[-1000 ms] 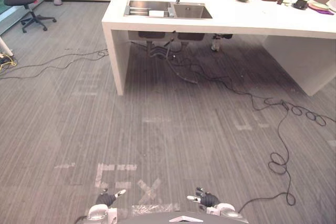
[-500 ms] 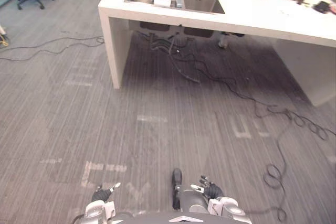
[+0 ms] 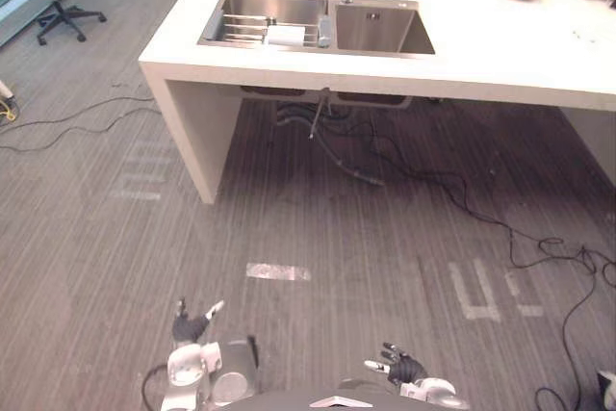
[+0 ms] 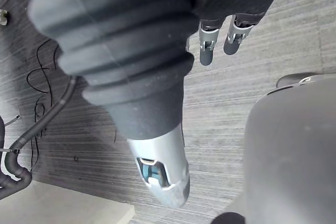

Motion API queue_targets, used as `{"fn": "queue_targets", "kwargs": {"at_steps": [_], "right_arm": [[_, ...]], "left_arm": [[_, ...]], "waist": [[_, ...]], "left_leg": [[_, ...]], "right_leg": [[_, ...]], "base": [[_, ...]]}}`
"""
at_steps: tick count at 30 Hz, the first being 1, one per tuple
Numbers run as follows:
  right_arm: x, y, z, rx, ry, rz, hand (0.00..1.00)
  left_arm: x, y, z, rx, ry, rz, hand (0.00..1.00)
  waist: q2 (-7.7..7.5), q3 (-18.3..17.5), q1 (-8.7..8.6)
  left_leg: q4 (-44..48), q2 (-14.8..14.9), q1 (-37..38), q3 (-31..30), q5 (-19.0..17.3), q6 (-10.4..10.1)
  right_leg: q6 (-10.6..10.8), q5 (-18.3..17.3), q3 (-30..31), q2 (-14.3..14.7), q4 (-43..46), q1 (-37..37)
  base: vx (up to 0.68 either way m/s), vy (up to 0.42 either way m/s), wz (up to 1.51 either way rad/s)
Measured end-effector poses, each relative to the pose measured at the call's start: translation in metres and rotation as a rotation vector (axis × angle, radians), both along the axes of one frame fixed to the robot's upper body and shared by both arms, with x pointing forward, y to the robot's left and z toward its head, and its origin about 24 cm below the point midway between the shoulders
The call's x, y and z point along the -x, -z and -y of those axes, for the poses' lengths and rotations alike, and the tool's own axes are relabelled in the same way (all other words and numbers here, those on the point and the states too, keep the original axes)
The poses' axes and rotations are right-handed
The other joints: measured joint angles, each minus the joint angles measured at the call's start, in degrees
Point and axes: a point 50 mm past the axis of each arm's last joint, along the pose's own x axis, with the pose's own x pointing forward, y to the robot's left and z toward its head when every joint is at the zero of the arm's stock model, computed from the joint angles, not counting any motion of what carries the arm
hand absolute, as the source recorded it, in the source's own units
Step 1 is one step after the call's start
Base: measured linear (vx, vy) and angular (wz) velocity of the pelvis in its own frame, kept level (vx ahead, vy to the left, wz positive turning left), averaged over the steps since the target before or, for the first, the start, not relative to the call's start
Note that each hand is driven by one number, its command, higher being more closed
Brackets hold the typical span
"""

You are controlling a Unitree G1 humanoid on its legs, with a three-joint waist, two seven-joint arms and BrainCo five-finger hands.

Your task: Walk over to the sink, pick up the cup, carry it to the dishwasher, place the cup inside the dishwasher, then close the dishwasher door

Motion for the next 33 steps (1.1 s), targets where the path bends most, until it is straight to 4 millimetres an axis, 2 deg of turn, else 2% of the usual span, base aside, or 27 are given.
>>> {"fn": "queue_targets", "kwargs": {"at_steps": [1,2,3,4,5,7,8,9,10,11,12,13,14,16,17,19,20,21,22,24,25,27,28,30,31,32,33], "right_arm": [[0.003,-0.002,0.009,0.025,0.001,0.006,0.00],[0.002,0.000,0.001,0.013,-0.019,0.004,0.00],[0.000,-0.001,-0.001,0.013,-0.040,0.009,0.00],[-0.004,-0.001,-0.001,0.017,-0.047,0.020,0.00],[-0.005,-0.002,-0.001,0.024,-0.060,0.017,0.00],[-0.003,-0.001,0.000,0.029,-0.076,-0.004,0.00],[0.002,0.001,0.000,0.027,-0.071,-0.025,0.00],[0.006,0.003,0.001,0.026,-0.066,-0.042,0.00],[0.022,0.007,0.001,0.024,-0.047,-0.085,0.00],[0.028,0.009,0.001,0.028,-0.016,-0.094,0.00],[0.030,0.009,0.001,0.030,-0.009,-0.095,0.00],[0.033,0.009,0.002,0.033,0.009,-0.088,0.00],[0.033,0.009,-0.001,0.027,0.018,-0.077,0.00],[0.036,0.009,-0.002,0.027,0.025,-0.058,0.00],[0.038,0.009,-0.003,0.024,0.029,-0.058,0.00],[0.048,0.011,-0.008,0.006,0.075,-0.060,0.00],[0.050,0.011,-0.009,0.003,0.086,-0.063,0.00],[0.054,0.012,-0.011,-0.005,0.107,-0.070,0.00],[0.061,0.014,-0.012,-0.008,0.112,-0.092,0.00],[0.074,0.017,-0.020,-0.032,0.121,-0.134,0.00],[0.076,0.015,-0.010,-0.003,0.105,-0.144,0.00],[0.076,0.016,-0.006,0.003,0.087,-0.170,0.00],[0.078,0.016,-0.005,-0.004,0.087,-0.185,0.00],[0.080,0.015,0.000,-0.013,0.078,-0.212,0.00],[0.084,0.016,0.000,-0.017,0.076,-0.232,0.00],[0.088,0.016,0.002,-0.022,0.071,-0.253,0.00],[0.090,0.016,0.004,-0.021,0.070,-0.262,0.00]], "left_arm": [[-0.010,-0.016,0.004,-0.036,0.032,0.085,0.00],[-0.022,-0.031,0.003,-0.067,0.059,0.154,0.00],[-0.032,-0.042,0.005,-0.071,0.064,0.210,0.00],[-0.047,-0.066,0.010,-0.084,0.070,0.325,0.00],[-0.059,-0.088,0.015,-0.105,0.086,0.427,0.00],[-0.069,-0.126,0.024,-0.167,0.124,0.584,0.00],[-0.072,-0.152,0.027,-0.216,0.152,0.677,0.00],[-0.074,-0.164,0.027,-0.249,0.164,0.722,0.00],[-0.076,-0.184,0.027,-0.321,0.198,0.798,0.00],[-0.077,-0.201,0.024,-0.404,0.223,0.856,0.00],[-0.078,-0.209,0.022,-0.441,0.236,0.879,0.00],[-0.078,-0.223,0.021,-0.501,0.251,0.923,0.00],[-0.076,-0.231,0.019,-0.545,0.253,0.948,0.00],[-0.078,-0.235,0.021,-0.607,0.266,0.939,0.00],[-0.079,-0.235,0.022,-0.616,0.274,0.934,0.00],[-0.085,-0.238,0.031,-0.651,0.350,0.929,0.00],[-0.088,-0.239,0.033,-0.655,0.373,0.932,0.00],[-0.092,-0.243,0.039,-0.661,0.419,0.938,0.00],[-0.094,-0.246,0.042,-0.654,0.460,0.945,0.00],[-0.096,-0.245,0.043,-0.624,0.505,0.922,0.00],[-0.098,-0.237,0.047,-0.578,0.523,0.876,0.00],[-0.097,-0.236,0.058,-0.548,0.587,0.872,0.00],[-0.097,-0.235,0.062,-0.542,0.622,0.868,0.00],[-0.092,-0.233,0.061,-0.537,0.634,0.849,0.00],[-0.088,-0.230,0.062,-0.528,0.648,0.825,0.00],[-0.087,-0.228,0.063,-0.522,0.672,0.808,0.00],[-0.086,-0.226,0.063,-0.520,0.681,0.798,0.00]], "waist": [[2.06,-0.26,0.56],[-0.03,0.09,0.31],[-0.11,-0.03,-0.07],[0.33,0.27,0.35],[0.47,0.49,0.57],[0.68,0.44,0.44],[0.50,0.38,0.31],[0.43,0.04,0.24],[0.17,-1.86,0.20],[-0.48,-3.03,0.19],[-0.55,-3.16,0.20],[-1.02,-3.05,0.00],[-1.75,-2.87,-0.08],[-1.66,-2.64,-1.39],[-1.30,-2.56,-1.98],[-1.88,-2.95,-4.16],[-1.82,-2.93,-4.46],[-1.70,-3.11,-4.80],[-2.09,-3.86,-4.98],[-3.14,-5.23,-5.04],[-0.58,-5.53,-5.13],[0.05,-5.65,-4.93],[0.62,-5.95,-4.95],[1.36,-6.86,-4.38],[1.83,-7.33,-4.30],[2.18,-7.40,-4.09],[2.10,-7.42,-3.86]], "left_leg": [[-15.14,-0.67,1.89,-1.03,15.66,3.13],[-17.53,-3.51,4.23,-0.12,15.75,4.67],[-17.34,-3.72,3.88,-0.29,15.22,5.06],[-14.73,-3.64,2.92,-0.56,12.83,5.34],[-11.38,-3.95,2.48,-0.56,10.60,7.08],[-8.85,-4.69,3.35,-0.31,6.44,6.84],[-9.77,-5.93,5.51,-0.14,5.43,7.03],[-10.37,-6.63,6.65,-0.14,4.91,7.09],[-11.53,-7.90,8.19,-0.10,3.91,7.27],[-13.26,-8.87,10.34,0.14,3.01,7.43],[-14.51,-9.48,12.24,0.26,2.51,7.91],[-18.18,-10.56,17.19,0.24,2.17,8.06],[-20.46,-11.21,20.36,0.36,1.86,7.90],[-24.41,-10.66,27.13,-0.50,0.87,7.36],[-25.11,-10.32,28.25,-1.02,0.91,7.33],[-25.56,-8.18,31.74,-3.17,0.27,5.67],[-25.54,-7.34,32.56,-3.80,-0.16,4.96],[-25.62,-5.75,33.97,-5.26,-1.24,3.11],[-25.08,-4.59,35.13,-6.58,-2.76,0.53],[-23.44,-3.25,36.21,-6.98,-5.42,-2.73],[-21.21,-0.48,36.13,-6.48,-5.61,-2.80],[-20.93,0.17,35.90,-6.52,-5.01,-2.45],[-22.74,0.70,35.92,-6.39,-2.26,-1.94],[-16.10,2.03,34.62,-5.97,-1.36,-2.63],[-6.61,2.92,30.36,-6.42,0.23,-2.22],[3.81,4.33,25.14,-6.45,4.29,-2.00],[7.59,5.55,23.10,-6.00,3.40,-2.33]], "right_leg": [[1.16,-2.38,1.52,0.69,1.01,1.64],[1.42,-3.44,2.42,-1.41,-0.37,2.91],[0.98,-2.92,3.22,-1.14,-1.16,2.96],[1.24,-1.27,5.05,0.18,-2.37,2.67],[0.64,-0.22,4.98,0.41,-3.14,3.26],[0.39,0.44,5.20,-0.89,-0.64,3.93],[0.78,0.66,5.09,-2.01,3.69,3.47],[1.23,0.91,5.03,-2.56,6.73,2.71],[3.33,2.01,4.99,-3.64,14.38,-0.52],[9.31,5.57,5.12,-4.64,24.43,-4.88],[13.20,9.32,5.26,-5.52,29.45,-7.00],[12.78,17.33,4.42,-7.96,40.03,-11.57],[9.76,15.76,3.30,-9.51,47.69,-15.61],[4.03,9.96,0.05,-10.33,55.48,-24.57],[3.89,8.50,-0.68,-10.32,55.06,-26.77],[4.28,4.42,-3.96,-10.55,43.04,-32.41],[4.09,4.36,-4.76,-10.32,38.45,-32.87],[3.86,4.99,-5.08,-9.11,28.01,-33.27],[3.42,9.02,-4.23,-7.06,15.99,-32.55],[2.51,18.94,-3.11,-5.56,7.45,-31.04],[0.35,17.43,-4.16,-3.55,8.43,-30.12],[0.01,15.18,-4.33,-2.82,7.84,-28.26],[-0.37,14.16,-4.75,-1.79,7.15,-26.67],[0.43,11.64,-4.46,0.03,5.98,-24.76],[0.55,11.23,-4.46,0.75,3.98,-22.87],[0.21,11.77,-4.10,1.17,0.89,-20.17],[0.10,12.23,-4.04,1.48,-0.95,-19.00]], "base": [[0.55,0.172,-0.49],[0.52,0.172,-0.25],[0.49,0.182,0.00],[0.41,0.131,0.06],[0.39,0.125,-0.04],[0.32,0.077,0.01],[0.32,0.069,0.06],[0.26,0.042,0.15],[0.38,0.071,0.10],[0.40,0.074,0.03],[0.53,0.108,-0.12],[0.35,0.071,-0.20],[0.43,0.071,-0.19],[0.39,0.012,0.05],[0.37,-0.056,0.46],[0.46,-0.150,0.70],[0.60,-0.243,0.69],[0.68,-0.302,0.60],[0.60,-0.284,0.52],[0.49,-0.237,0.19],[0.62,-0.296,-0.08],[0.52,-0.272,-0.06],[0.29,-0.206,-0.06],[0.25,-0.171,-0.16],[0.23,-0.117,-0.04],[0.22,-0.100,-0.02],[0.17,-0.060,-0.03]]}}
